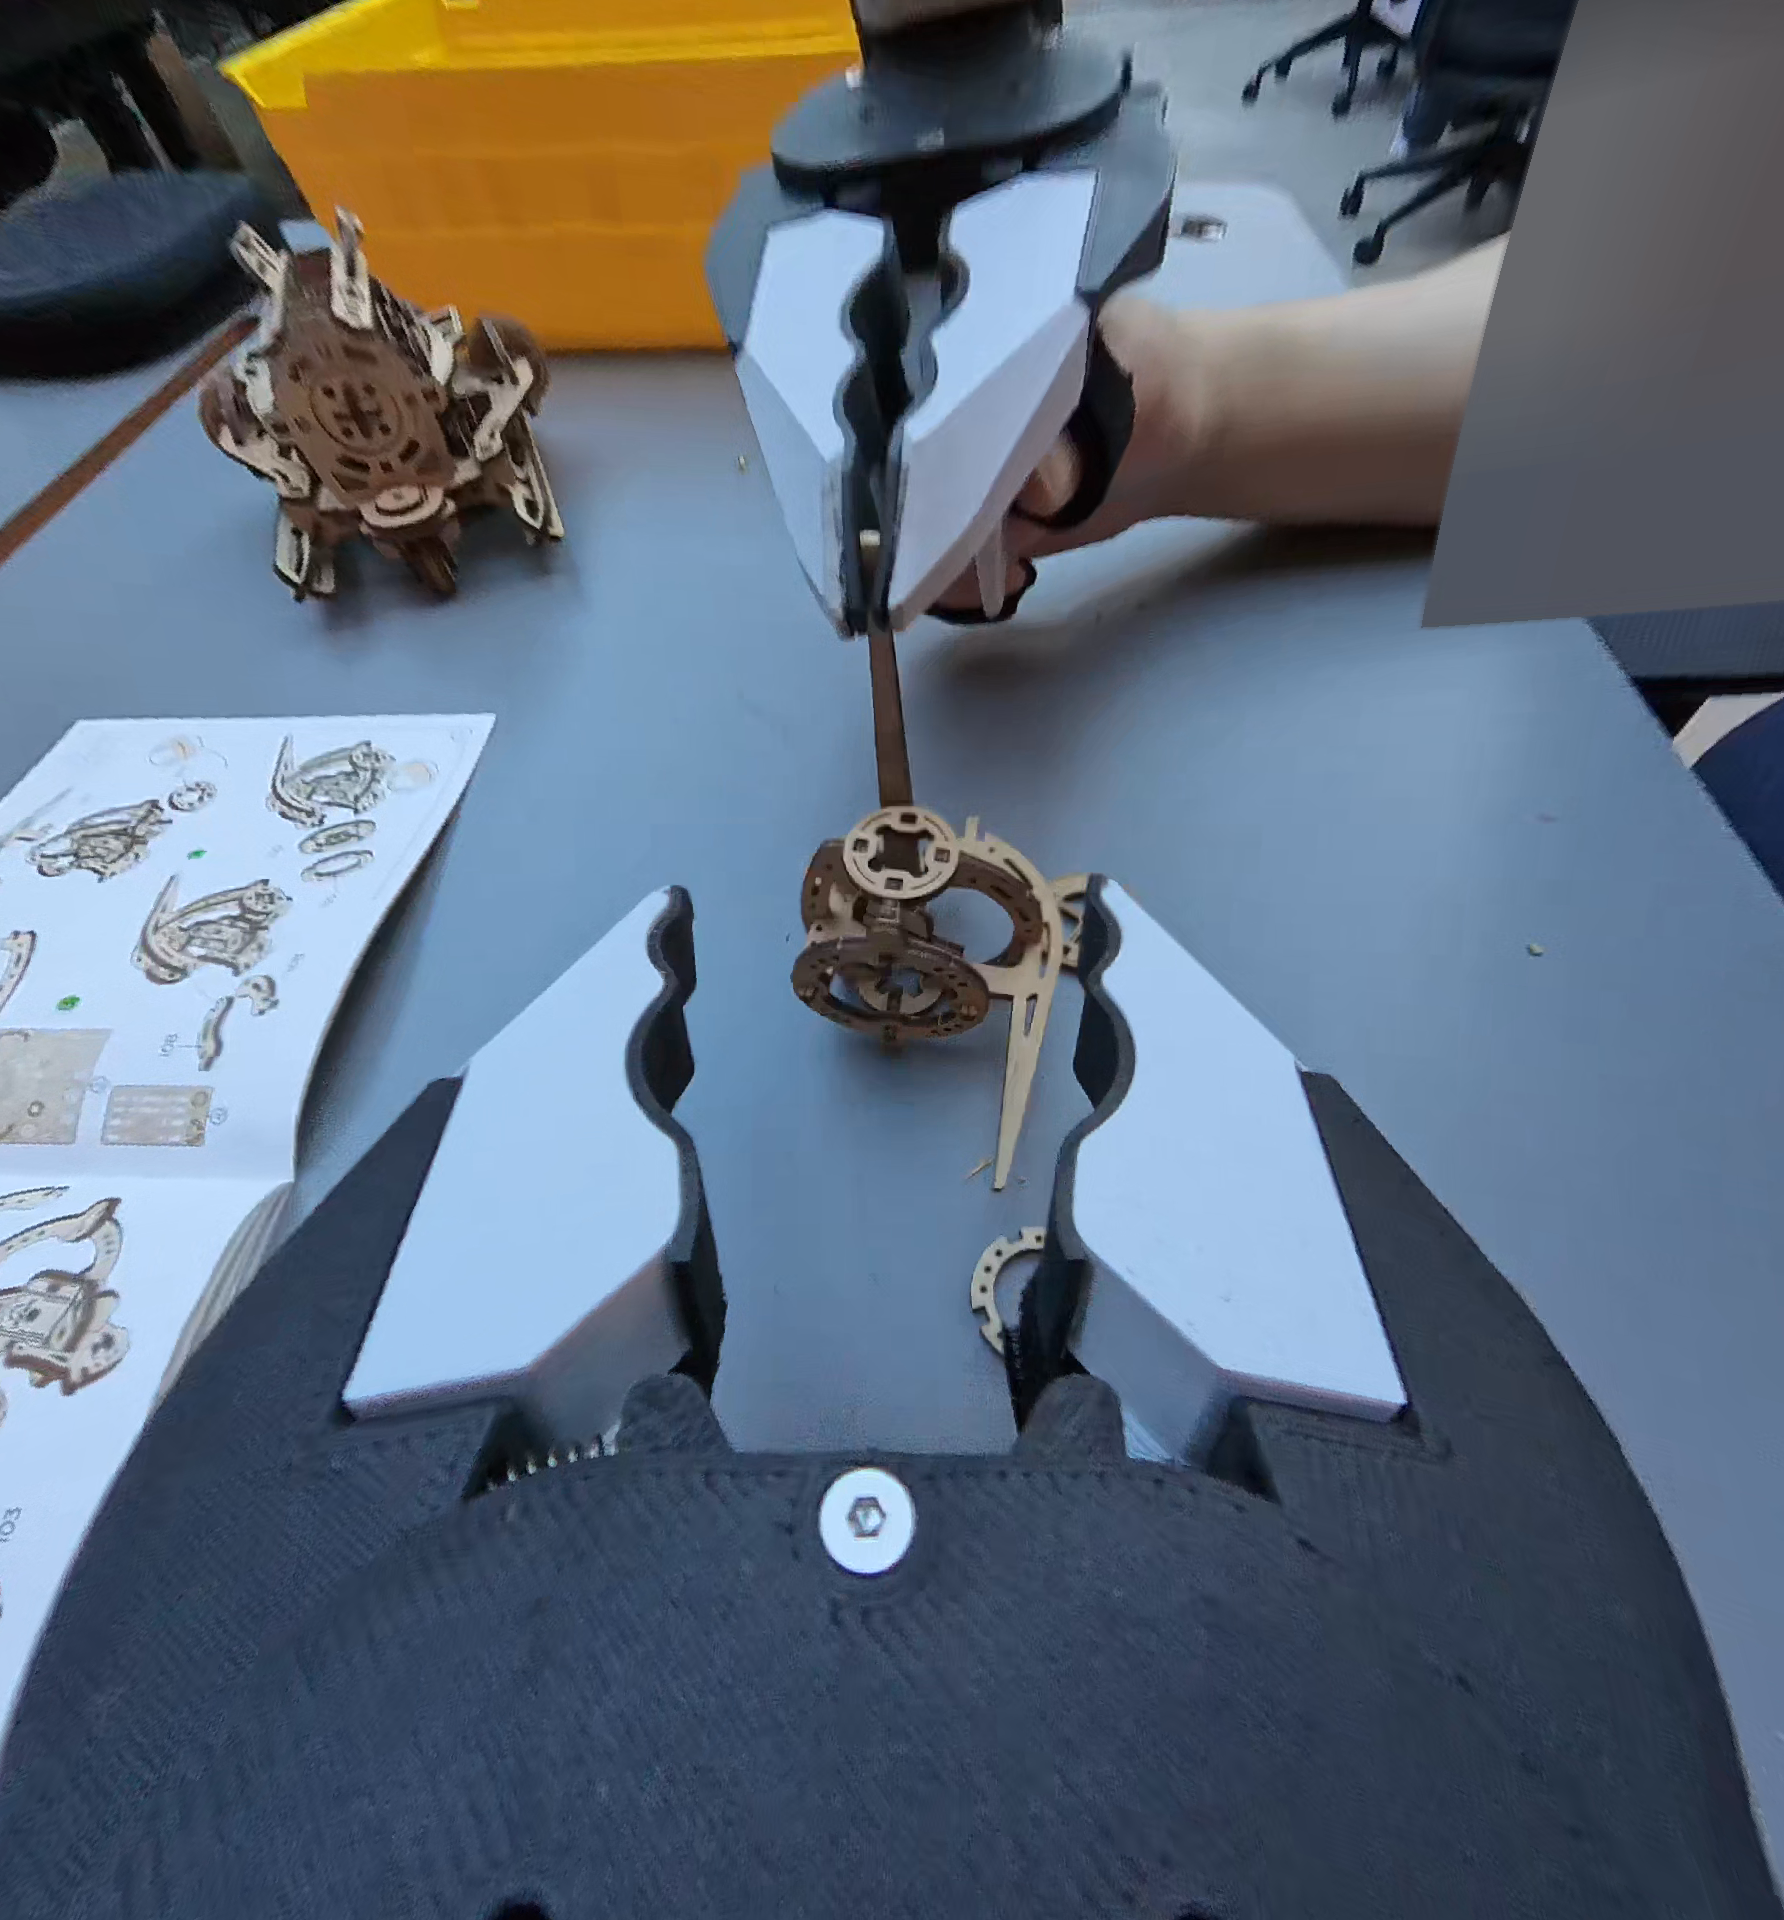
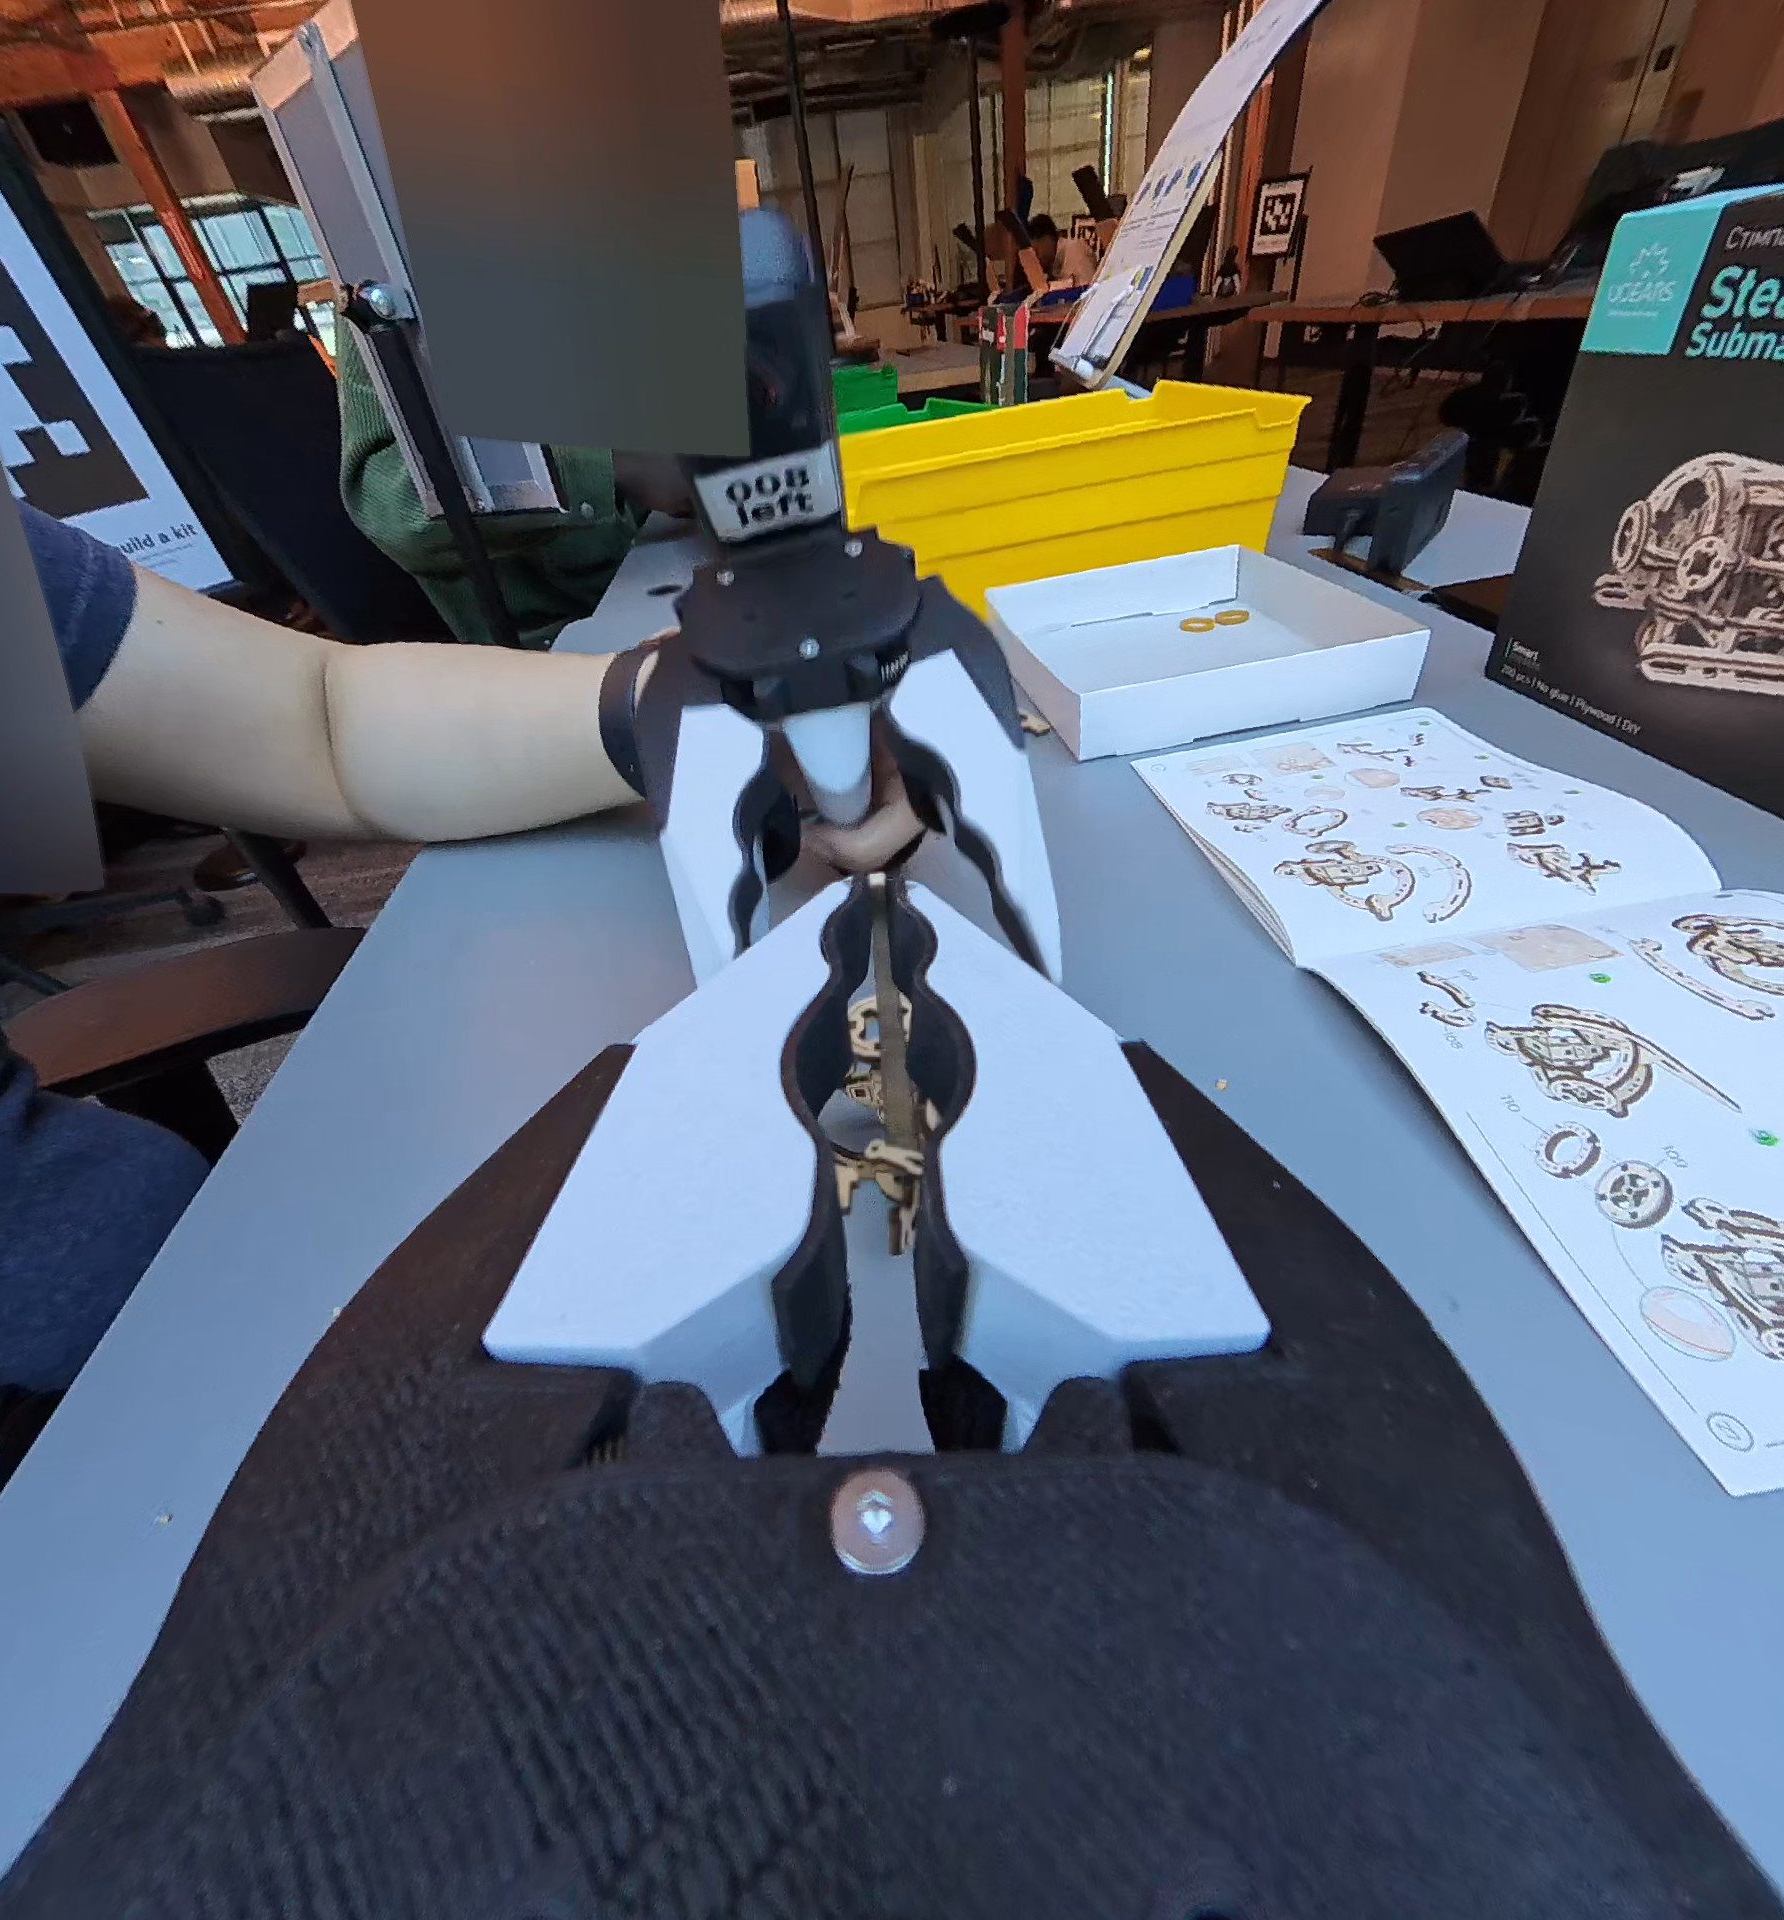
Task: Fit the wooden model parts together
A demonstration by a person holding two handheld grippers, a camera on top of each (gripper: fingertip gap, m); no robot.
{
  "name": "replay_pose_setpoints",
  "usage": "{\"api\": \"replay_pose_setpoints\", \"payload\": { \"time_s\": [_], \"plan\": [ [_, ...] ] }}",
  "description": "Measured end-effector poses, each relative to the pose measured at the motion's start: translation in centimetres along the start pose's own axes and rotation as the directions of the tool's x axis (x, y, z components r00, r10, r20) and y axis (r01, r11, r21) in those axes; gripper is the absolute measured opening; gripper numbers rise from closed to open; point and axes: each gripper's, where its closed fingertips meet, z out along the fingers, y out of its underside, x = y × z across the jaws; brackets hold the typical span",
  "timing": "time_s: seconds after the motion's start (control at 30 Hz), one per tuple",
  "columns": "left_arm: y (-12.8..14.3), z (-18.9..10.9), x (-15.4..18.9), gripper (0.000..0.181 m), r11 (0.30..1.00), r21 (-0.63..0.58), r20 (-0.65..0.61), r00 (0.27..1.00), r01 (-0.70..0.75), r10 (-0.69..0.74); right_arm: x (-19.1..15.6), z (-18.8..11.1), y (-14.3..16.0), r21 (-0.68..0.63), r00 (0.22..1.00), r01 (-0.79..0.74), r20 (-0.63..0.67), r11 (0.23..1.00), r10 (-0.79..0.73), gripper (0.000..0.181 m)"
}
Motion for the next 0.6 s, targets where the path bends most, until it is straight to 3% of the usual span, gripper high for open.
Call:
{"api": "replay_pose_setpoints", "payload": {
  "time_s": [0.17, 0.37, 0.5, 0.6],
  "plan": [
    [2.2, 1.7, 0.5, 0.066, 0.982, -0.159, 0.029, 0.994, -0.101, 0.107, 0.1, -0.5, -0.9, 0.056, 1.000, 0.002, -0.002, 0.998, -0.002, 0.001],
    [2.5, 2.2, 0.1, 0.063, 0.970, -0.197, 0.072, 0.985, -0.142, 0.159, -0.7, -1.8, -2.8, 0.111, 0.999, 0.024, 0.030, 0.994, -0.027, 0.001],
    [1.8, 1.2, -0.6, 0.063, 0.987, -0.142, 0.085, 0.993, -0.069, 0.082, -1.7, -5.7, -7.4, 0.322, 0.995, 0.052, 0.062, 0.945, -0.076, 0.001],
    [0.0, -0.8, -2.8, 0.062, 0.990, -0.011, 0.132, 0.982, 0.141, -0.138, -1.4, -10.3, -10.7, 0.516, 0.997, 0.033, 0.044, 0.856, -0.065, 0.001]
  ]
}}
